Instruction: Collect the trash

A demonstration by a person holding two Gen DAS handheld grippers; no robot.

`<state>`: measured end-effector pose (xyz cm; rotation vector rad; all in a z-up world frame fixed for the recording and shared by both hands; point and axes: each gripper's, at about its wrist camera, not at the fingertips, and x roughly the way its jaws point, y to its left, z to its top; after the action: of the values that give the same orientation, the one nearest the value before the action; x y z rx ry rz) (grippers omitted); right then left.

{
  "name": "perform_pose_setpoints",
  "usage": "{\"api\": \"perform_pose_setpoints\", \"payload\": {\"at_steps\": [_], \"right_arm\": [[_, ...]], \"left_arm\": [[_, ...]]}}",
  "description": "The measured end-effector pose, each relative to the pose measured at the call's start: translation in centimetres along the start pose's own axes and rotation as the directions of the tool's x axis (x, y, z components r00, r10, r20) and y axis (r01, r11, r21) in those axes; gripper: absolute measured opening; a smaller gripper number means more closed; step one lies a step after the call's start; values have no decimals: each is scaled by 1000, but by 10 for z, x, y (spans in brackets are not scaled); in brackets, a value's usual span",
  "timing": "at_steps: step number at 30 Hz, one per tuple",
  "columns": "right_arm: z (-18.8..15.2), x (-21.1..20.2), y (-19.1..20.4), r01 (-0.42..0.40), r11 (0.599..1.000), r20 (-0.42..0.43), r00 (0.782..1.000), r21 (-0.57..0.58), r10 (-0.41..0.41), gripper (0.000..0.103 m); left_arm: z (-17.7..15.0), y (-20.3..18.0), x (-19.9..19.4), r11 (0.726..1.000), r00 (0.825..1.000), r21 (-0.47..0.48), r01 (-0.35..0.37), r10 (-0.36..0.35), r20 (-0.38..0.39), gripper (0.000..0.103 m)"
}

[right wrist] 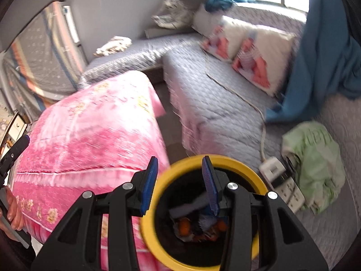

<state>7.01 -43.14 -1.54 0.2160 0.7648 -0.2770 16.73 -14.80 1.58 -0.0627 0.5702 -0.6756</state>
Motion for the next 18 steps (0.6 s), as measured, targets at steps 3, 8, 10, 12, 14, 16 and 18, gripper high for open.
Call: {"api": "perform_pose_setpoints", "payload": {"at_steps": [3, 8, 10, 12, 14, 16, 18], "right_arm": [[7, -8, 32, -34, 999, 59, 998, -38, 36, 43], [15, -23, 79, -57, 994, 157, 985, -94, 71, 49], [15, -31, 95, -69, 991, 194, 977, -111, 90, 54], [12, -38, 110, -76, 989, 236, 966, -128, 104, 63], [8, -46, 123, -94, 987, 274, 953, -128, 126, 70], [3, -53, 132, -109, 987, 306, 942, -114, 139, 78], [-3, -57, 140, -120, 987, 332, 931, -105, 148, 81]], "left_arm": [[3, 20, -30, 998, 997, -21, -61, 62, 50, 52], [5, 47, -80, 983, 976, -59, -172, 178, 127, 62], [5, 58, -99, 972, 960, -74, -223, 232, 159, 65], [1, 64, -118, 959, 941, -87, -269, 281, 190, 70], [-4, 68, -134, 943, 920, -107, -316, 332, 210, 78], [-10, 70, -149, 931, 902, -120, -345, 364, 231, 82], [-17, 69, -160, 913, 879, -126, -389, 408, 247, 86]]}}
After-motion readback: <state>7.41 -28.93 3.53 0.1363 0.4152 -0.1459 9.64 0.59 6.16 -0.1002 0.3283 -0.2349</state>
